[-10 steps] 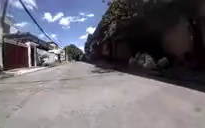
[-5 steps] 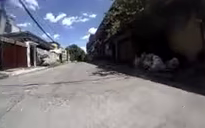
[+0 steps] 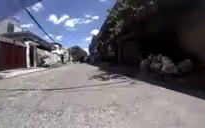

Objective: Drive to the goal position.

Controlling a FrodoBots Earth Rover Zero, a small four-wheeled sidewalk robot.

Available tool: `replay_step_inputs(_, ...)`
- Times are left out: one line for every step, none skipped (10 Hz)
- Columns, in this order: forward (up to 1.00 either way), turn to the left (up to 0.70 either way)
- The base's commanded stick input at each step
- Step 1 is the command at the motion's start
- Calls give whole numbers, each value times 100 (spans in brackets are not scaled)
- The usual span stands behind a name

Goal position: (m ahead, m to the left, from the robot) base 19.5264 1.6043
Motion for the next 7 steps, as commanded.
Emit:
replay_step_inputs(100, 0)
replay_step_inputs(100, 0)
replay_step_inputs(100, 0)
replay_step_inputs(100, 0)
replay_step_inputs(100, 0)
replay_step_inputs(100, 0)
replay_step_inputs(100, 0)
